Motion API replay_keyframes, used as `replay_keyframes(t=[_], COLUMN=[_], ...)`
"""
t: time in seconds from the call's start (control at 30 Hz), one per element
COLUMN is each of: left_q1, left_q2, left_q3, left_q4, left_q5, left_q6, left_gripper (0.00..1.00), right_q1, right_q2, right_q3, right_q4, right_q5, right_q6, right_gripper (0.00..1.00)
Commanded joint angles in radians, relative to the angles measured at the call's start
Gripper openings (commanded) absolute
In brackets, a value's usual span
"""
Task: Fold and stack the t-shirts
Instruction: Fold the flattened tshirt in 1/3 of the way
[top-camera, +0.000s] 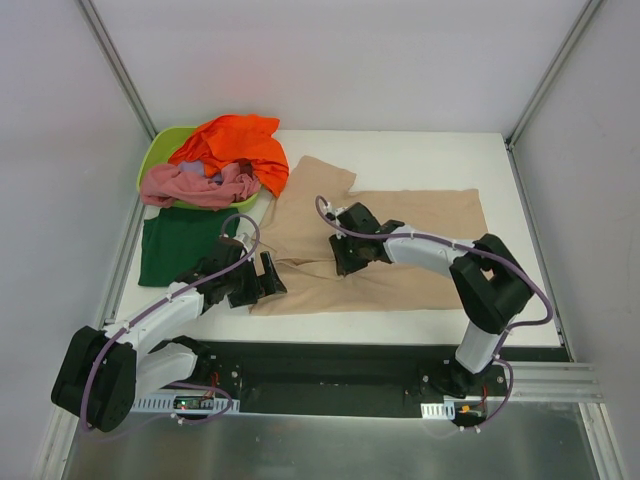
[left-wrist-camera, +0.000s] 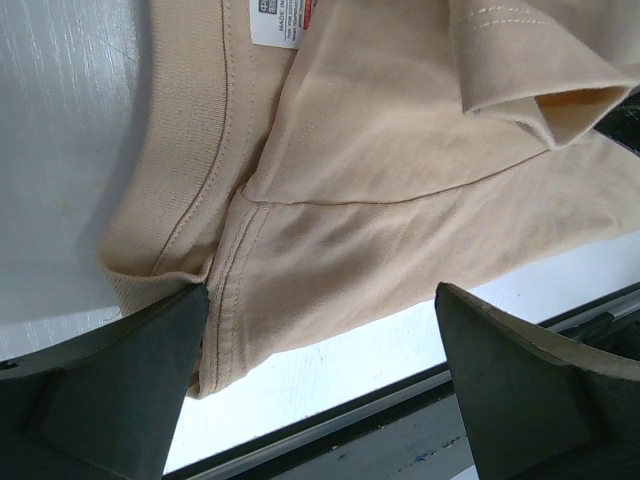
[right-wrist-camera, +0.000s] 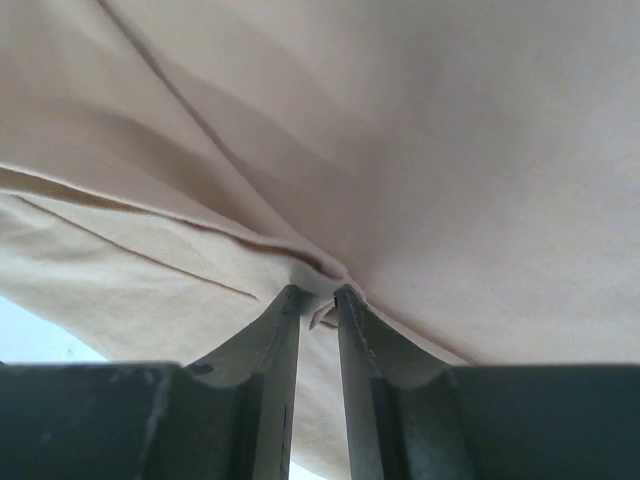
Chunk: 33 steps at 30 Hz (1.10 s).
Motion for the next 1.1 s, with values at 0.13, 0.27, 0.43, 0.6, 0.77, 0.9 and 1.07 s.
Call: replay_keyframes(t=[0.13,0.27,0.43,0.6,0.77,0.9,1.07], left_q1=[0.001,0.001,0.001,0.001,0.001,0.001,0.001], left_q2=[0.017,0.018,0.015,0.018,0.022,0.020,0.022], left_q3=[-0.016,-0.012,-0.011,-0.011,-0.006,-0.008,-0.009], left_q4=[-0.102,-0.100,-0.102,-0.100,-0.100,-0.102,-0.100], left_q5=[-0.077,-0.077,-0.071,-0.071,-0.069,-0.069,-0.072], left_q6=[0.026,0.028,0.028,0.028,0.029,0.029,0.029], left_gripper=[0.99,0.99,0.99,0.99,0.99,0.99,0.99], right_q1=[-0.025,-0.032,-0.031,0.001,0.158,0.209,0.242], right_q2=[0.005,0.021,-0.007,-0.143,-0.255,-0.268,-0.194], right_q3=[0.020,0.043,0.027,-0.090,-0.193,-0.207,-0.129], right_q4=[0.004,0.019,0.044,0.160,0.167,0.152,0.081], right_q5=[0.158,0.141,0.020,-0.159,-0.175,-0.215,-0.140], right_q6=[0.088,0.060,0.005,-0.232,-0.553,-0.659,-0.714], right_gripper=[0.25,0.17,0.19,0.25,0.37,0.60,0.62])
